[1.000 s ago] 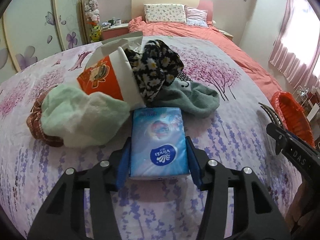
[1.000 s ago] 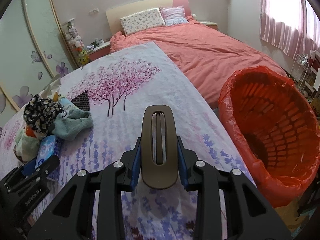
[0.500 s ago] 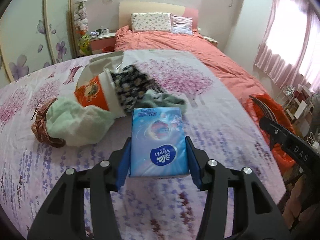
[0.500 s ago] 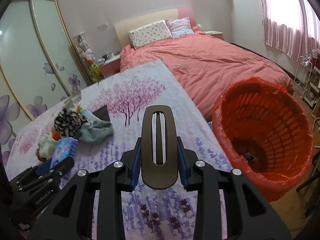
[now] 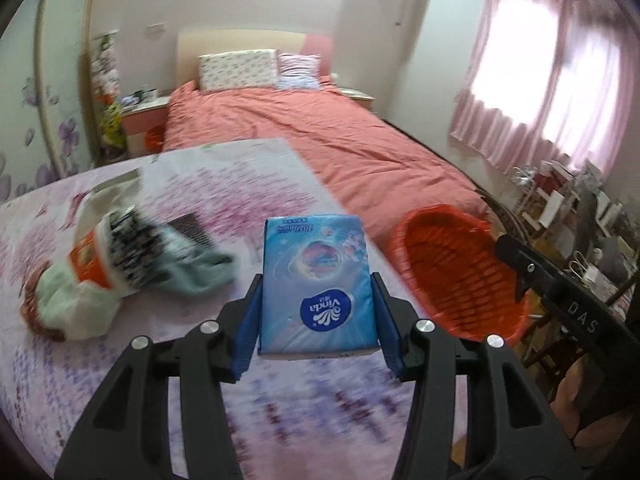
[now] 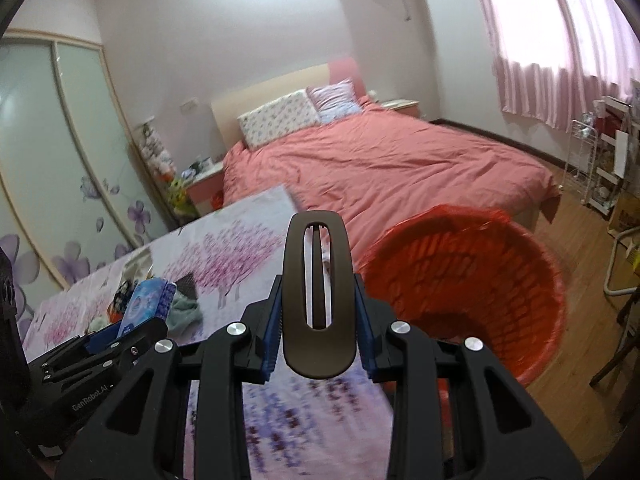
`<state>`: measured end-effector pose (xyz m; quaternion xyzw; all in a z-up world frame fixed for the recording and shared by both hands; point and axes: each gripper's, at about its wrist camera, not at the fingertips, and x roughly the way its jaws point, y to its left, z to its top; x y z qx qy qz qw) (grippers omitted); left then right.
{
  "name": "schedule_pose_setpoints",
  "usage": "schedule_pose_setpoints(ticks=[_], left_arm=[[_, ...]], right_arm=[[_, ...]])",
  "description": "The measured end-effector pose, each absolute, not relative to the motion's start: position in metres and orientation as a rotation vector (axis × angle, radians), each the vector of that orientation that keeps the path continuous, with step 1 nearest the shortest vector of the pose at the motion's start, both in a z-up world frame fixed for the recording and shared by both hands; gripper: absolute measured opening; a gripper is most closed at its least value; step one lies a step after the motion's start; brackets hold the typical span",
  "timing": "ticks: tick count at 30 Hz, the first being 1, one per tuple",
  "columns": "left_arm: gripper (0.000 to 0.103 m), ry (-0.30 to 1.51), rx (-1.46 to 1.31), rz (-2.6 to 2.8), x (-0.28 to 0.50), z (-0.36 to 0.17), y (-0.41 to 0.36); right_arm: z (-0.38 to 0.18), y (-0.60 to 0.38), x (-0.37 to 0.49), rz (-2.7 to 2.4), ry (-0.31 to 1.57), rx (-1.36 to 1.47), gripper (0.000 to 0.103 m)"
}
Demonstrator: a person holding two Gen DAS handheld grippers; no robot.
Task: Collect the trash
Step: 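Carry the tissue pack and comb over the red basket and open both tools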
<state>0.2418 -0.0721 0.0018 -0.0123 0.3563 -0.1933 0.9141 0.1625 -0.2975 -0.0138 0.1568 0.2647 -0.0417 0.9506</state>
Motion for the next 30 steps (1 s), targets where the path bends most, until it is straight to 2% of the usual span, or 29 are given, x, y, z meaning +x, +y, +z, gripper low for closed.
schedule_pose_setpoints(ticks=[8,16,20,21,23,24,25,30], left_arm=[[0.05,0.716,0.005,-0.557,0.251,0.012,-0.155],[0.051,0.734,0.061,-0.648,0.268,-0.004,-0.229],[0.053,0.769,0.08,-0.645,0.282,-0.021,-0.252],[0.057,0.771,0.087,-0.638,0.284,-0.023,-0.255],[0.065,0.778,0.109,-0.609,0.291,-0.03,-0.256],[0.067,0.781,0.111,-0.6,0.292,-0.032,-0.254],[0.068,0.783,0.113,-0.592,0.293,-0.035,-0.252],[0.069,0.777,0.139,-0.509,0.295,-0.041,-0.226]], right_arm=[[-0.022,-0.351,0.167,-0.165,0.516,0.41,0.032],[-0.039,-0.395,0.178,-0.223,0.509,0.468,0.033],[-0.047,-0.411,0.184,-0.209,0.516,0.501,0.033],[-0.051,-0.416,0.187,-0.211,0.522,0.516,0.033],[-0.057,-0.422,0.188,-0.212,0.531,0.534,0.04],[-0.059,-0.424,0.187,-0.22,0.534,0.54,0.048],[-0.06,-0.424,0.185,-0.226,0.534,0.541,0.05],[-0.059,-0.417,0.175,-0.262,0.539,0.514,0.05]])
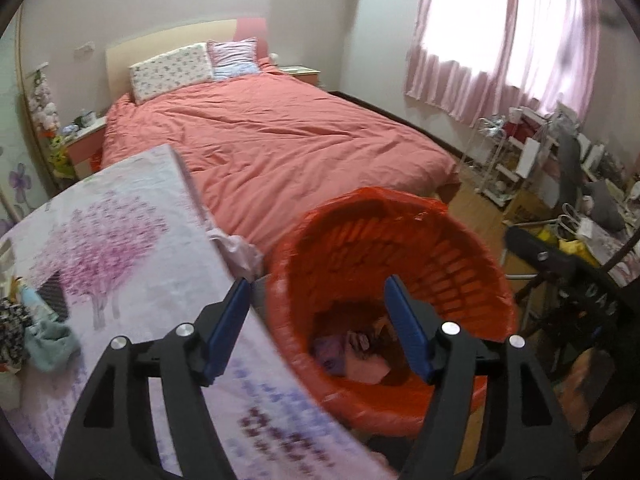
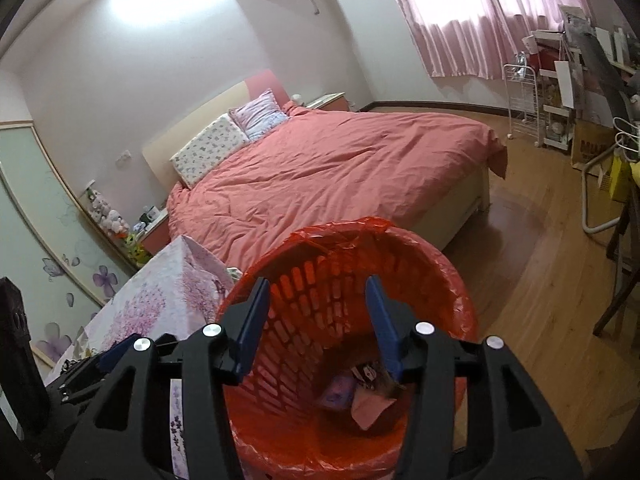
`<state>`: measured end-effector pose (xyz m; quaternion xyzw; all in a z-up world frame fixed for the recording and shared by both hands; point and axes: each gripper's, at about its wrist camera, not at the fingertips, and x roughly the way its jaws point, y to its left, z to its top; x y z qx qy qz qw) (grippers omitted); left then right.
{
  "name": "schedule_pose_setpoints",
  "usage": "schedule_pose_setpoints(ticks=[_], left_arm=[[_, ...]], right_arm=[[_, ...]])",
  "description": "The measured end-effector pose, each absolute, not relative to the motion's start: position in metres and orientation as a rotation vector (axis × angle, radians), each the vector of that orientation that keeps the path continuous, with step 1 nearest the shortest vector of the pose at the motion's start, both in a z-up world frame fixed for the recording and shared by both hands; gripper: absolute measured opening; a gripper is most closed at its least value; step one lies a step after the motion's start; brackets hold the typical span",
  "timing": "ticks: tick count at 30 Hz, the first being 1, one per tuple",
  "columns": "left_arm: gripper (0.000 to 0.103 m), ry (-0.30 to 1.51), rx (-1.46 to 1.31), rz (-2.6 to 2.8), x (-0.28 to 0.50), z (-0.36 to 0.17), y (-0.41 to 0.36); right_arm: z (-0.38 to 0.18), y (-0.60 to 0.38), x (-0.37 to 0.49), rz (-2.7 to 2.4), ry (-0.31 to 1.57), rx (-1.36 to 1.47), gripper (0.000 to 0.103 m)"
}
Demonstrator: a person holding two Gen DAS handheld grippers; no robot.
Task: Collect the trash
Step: 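Carry the tissue pack and comb over the red basket and open both tools, then return to the bed and grasp the black floral cloth with the right tool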
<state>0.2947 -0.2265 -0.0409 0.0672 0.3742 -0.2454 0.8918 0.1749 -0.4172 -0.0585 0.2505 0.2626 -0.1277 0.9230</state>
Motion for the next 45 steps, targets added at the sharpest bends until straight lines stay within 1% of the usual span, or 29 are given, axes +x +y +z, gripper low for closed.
schedule_pose_setpoints(ticks=[6,11,15,22,30,36,41,45], left_arm=[[0.074,0.722,0.192,-0.402,0.276,-0.036,-0.185],[0.079,0.674,0.206,-0.302,0.257,-0.028,-0.135],[0.081,0.661,0.19,-0.232,0.249,-0.024,-0.092],[0.082,0.682,0.121,-0.103,0.244,-0.026,-0.011],[0.083,0.712,0.052,0.054,0.241,-0.037,0.077],[0.083,0.733,-0.022,0.199,0.246,-0.046,0.154],[0.083,0.759,-0.103,0.259,0.253,-0.051,0.203],[0.083,0.761,-0.115,0.284,0.255,-0.053,0.22]], right_arm=[[-0.041,-0.391,0.172,-0.272,0.531,0.405,0.05],[-0.032,-0.362,0.174,-0.234,0.532,0.322,0.05],[-0.027,-0.333,0.178,-0.179,0.55,0.279,0.05],[-0.028,-0.287,0.182,-0.093,0.593,0.222,0.05],[-0.039,-0.222,0.197,0.029,0.669,0.141,0.05],[-0.048,-0.176,0.21,0.101,0.691,0.089,0.05],[-0.049,-0.145,0.225,0.181,0.708,0.131,0.05],[-0.04,-0.116,0.242,0.244,0.693,0.172,0.05]])
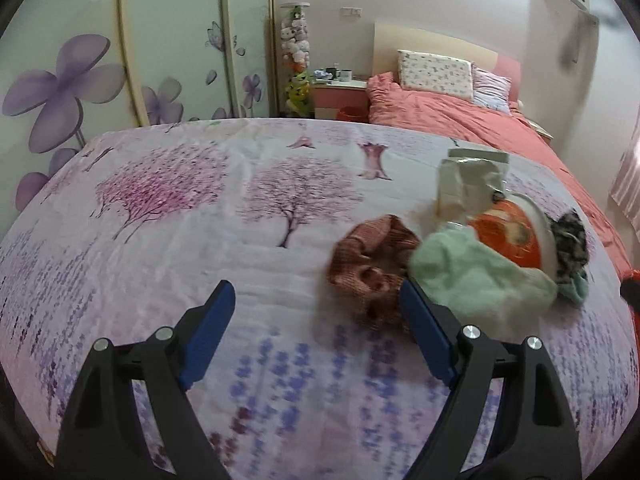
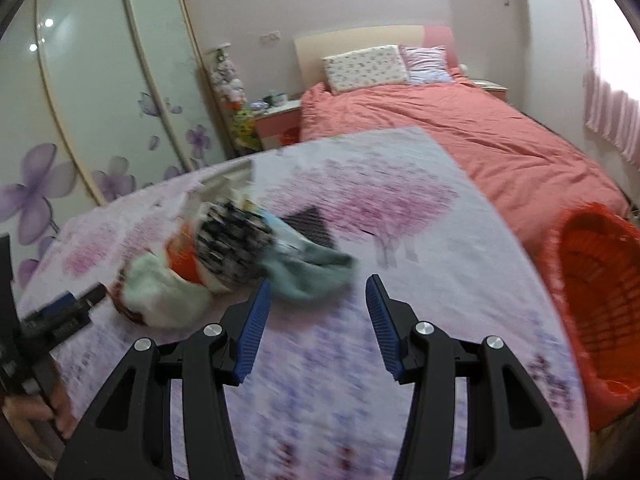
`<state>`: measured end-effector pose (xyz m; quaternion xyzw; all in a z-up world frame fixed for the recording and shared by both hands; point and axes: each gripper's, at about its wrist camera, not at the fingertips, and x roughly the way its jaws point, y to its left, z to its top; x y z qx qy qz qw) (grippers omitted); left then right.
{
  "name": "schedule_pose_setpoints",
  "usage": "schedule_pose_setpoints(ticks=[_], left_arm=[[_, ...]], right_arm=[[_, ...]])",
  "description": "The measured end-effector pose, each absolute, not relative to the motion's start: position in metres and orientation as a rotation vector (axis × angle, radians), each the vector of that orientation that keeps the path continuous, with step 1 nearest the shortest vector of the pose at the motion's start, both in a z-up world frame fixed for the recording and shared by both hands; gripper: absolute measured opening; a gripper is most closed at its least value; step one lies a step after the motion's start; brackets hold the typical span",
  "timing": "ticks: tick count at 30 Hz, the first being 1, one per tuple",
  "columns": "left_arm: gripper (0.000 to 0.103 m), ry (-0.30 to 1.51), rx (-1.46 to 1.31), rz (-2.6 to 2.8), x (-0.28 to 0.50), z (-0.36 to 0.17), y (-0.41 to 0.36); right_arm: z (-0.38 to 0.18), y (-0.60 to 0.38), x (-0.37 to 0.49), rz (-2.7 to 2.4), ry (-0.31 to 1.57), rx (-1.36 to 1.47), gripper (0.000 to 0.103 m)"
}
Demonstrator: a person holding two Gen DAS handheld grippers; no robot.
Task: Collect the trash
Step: 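Return to the bed and grasp the black floral cloth with the right tool, then grasp the brown plaid scrunchie with the left tool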
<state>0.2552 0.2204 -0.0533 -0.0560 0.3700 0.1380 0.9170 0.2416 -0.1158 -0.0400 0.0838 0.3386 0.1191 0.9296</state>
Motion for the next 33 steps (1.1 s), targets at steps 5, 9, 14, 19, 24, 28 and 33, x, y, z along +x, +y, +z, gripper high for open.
schedule_pose_setpoints(ticks=[5,9,14,19,24,28,33], left_arm=[[0.083,0.759,-0.116,0.293,0.255,-0.053,0.23],[0.083,0.753,-0.113,0.295,0.249,-0.053,0.235],[0.082,0.754,-0.126,0.282,0.249,-0.053,0.241],[0.08,0.766,-0.151,0.245,0.255,-0.055,0.243],[0.072,0.79,-0.174,0.211,0.266,-0.057,0.237],[0.067,0.809,-0.186,0.189,0.28,-0.06,0.233],[0.057,0.847,-0.176,0.178,0.299,-0.067,0.227]], right_arm=[[-0.033,-0.079,0.268,0.302,0.688,0.201,0.05],[-0.04,-0.063,0.288,0.277,0.734,0.168,0.05],[-0.053,-0.059,0.289,0.319,0.803,0.173,0.007],[-0.023,-0.072,0.265,0.275,0.658,0.153,0.005],[-0.001,-0.097,0.252,0.199,0.565,0.151,0.005],[-0.001,-0.114,0.252,0.161,0.57,0.157,0.005],[-0.014,-0.122,0.252,0.135,0.6,0.146,0.005]])
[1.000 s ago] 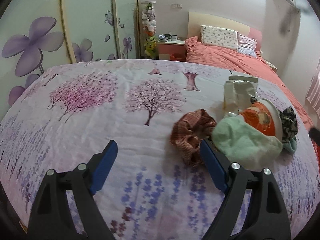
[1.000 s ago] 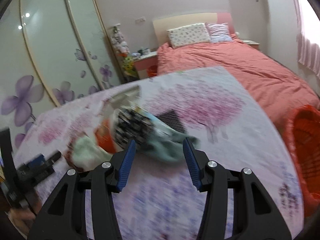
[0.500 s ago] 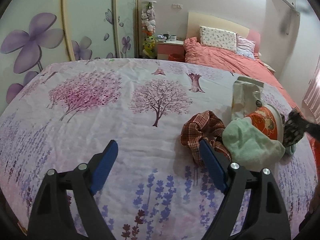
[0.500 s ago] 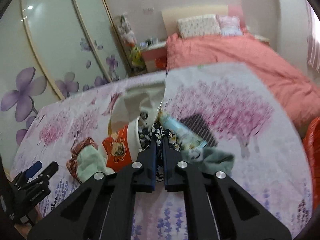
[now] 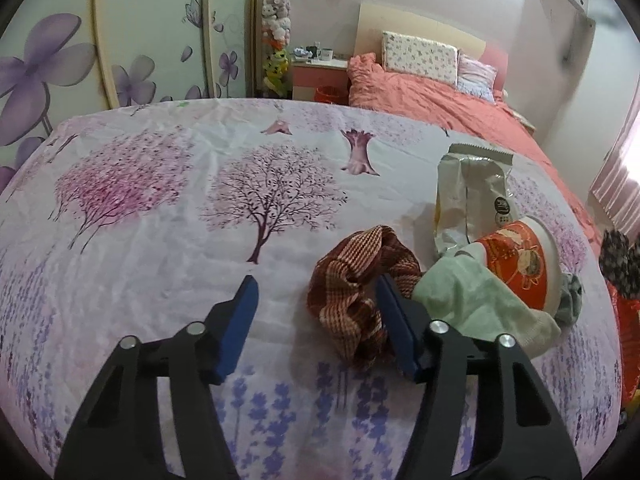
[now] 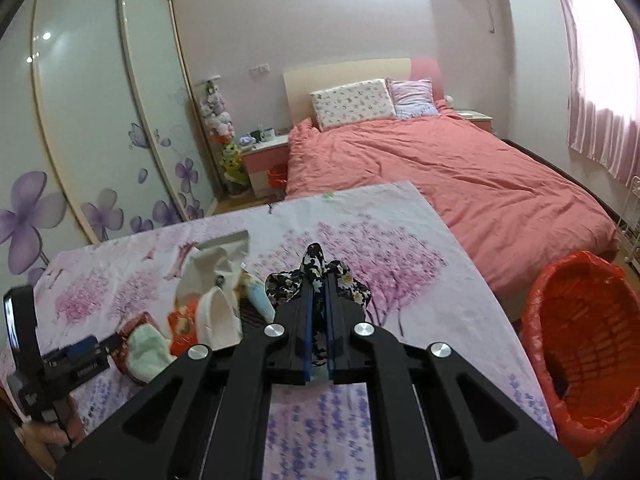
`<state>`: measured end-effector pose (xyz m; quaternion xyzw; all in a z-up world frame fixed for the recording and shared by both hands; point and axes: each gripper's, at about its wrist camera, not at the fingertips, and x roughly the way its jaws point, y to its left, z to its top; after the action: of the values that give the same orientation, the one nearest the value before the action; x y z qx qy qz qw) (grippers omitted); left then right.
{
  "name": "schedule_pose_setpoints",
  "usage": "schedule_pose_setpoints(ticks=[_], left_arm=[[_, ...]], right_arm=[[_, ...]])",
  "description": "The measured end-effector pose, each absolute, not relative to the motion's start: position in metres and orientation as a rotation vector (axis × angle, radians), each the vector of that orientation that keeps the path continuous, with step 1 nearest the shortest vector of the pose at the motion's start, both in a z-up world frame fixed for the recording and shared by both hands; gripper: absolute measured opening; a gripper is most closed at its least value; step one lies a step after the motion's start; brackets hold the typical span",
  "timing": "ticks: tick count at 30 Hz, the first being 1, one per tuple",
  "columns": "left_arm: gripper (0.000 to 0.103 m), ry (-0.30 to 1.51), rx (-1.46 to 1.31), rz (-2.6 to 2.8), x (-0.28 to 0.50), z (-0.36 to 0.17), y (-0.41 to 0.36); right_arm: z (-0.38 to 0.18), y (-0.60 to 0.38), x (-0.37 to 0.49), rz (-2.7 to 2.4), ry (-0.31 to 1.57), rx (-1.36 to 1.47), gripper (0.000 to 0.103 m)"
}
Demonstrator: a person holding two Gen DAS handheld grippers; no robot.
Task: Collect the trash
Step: 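Grasp the brown plaid scrunchie with the left tool, then carry the scrunchie and floral cloth over the red basket and open both tools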
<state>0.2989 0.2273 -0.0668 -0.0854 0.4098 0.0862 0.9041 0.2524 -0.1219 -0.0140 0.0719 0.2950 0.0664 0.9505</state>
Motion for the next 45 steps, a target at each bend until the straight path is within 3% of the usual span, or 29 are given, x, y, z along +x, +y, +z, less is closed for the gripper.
schedule_pose_setpoints(ticks=[7,19,32,45], left_arm=[[0.049,0.891,-0.168,0.165,0.311,-0.079,0.222],[0.017,0.884,-0.142,0.139,0.31,-0.077,0.213],[0.016,0.708,-0.099,0.175,0.284,0.015,0.215],[0.016,0.61,-0.056,-0.033,0.257,0.07,0.113]], right_arm=[[-0.021,-0.128,0.25,0.133,0.625,0.145,0.005],[-0.014,-0.136,0.241,0.137,0.611,0.137,0.005],[0.013,-0.157,0.217,0.14,0.521,0.164,0.005],[0.033,-0.205,0.187,0.083,0.432,0.198,0.005]])
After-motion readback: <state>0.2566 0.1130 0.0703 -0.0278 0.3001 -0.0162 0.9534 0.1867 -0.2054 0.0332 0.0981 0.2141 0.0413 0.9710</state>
